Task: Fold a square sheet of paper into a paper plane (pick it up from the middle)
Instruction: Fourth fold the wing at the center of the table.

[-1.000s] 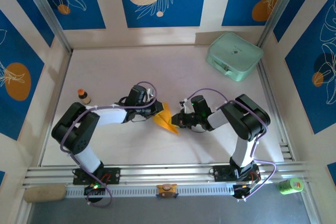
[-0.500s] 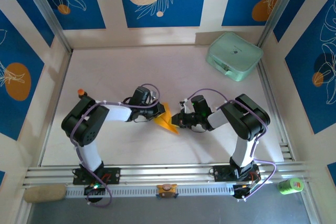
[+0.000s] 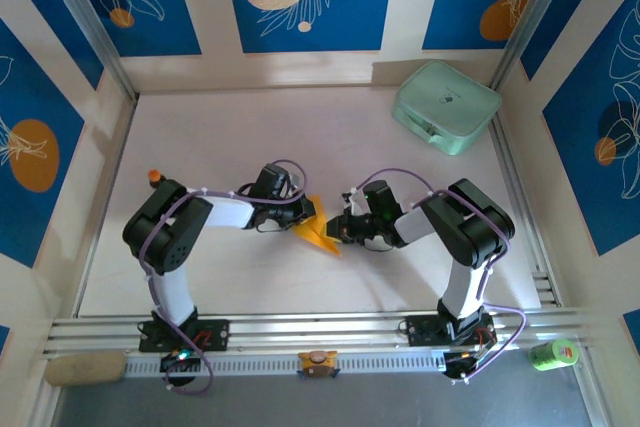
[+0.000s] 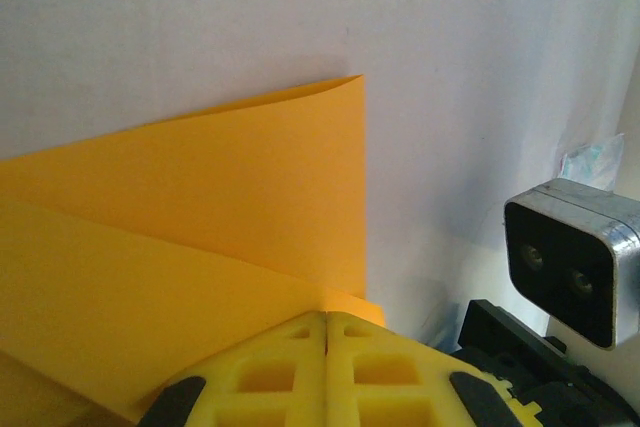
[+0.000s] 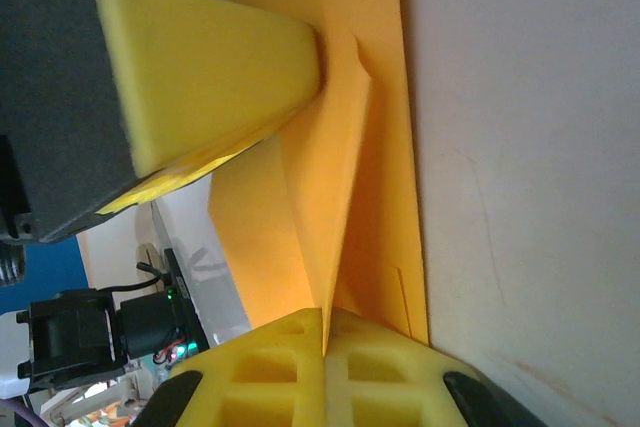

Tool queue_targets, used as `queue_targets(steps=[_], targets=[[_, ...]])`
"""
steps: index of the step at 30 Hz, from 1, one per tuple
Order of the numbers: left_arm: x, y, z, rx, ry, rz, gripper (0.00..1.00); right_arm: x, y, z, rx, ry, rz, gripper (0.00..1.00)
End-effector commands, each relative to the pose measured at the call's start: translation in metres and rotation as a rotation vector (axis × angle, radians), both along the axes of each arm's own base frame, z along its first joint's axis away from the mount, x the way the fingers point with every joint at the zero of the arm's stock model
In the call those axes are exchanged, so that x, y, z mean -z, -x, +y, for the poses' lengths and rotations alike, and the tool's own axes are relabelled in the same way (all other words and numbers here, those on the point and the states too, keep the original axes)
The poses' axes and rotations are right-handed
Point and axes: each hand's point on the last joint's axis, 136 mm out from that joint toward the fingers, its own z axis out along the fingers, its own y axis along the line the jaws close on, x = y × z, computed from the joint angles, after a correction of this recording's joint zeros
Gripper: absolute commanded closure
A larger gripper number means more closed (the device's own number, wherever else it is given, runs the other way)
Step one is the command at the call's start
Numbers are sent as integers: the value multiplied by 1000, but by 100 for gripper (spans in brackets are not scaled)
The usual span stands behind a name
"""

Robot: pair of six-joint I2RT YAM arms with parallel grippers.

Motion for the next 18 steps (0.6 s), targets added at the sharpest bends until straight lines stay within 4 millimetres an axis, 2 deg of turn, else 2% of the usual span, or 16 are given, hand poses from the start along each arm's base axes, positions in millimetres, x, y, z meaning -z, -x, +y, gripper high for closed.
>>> queue_targets(steps=[1, 8, 18], targets=[[3, 4, -5, 42, -14, 5, 96, 26, 11, -12, 21, 78, 101, 96], [9, 7, -2, 48, -42, 23, 97, 24, 12, -12, 21, 77, 109, 91], [19, 12, 3, 54, -67, 41, 98, 7, 17, -16, 1, 79, 103, 83]])
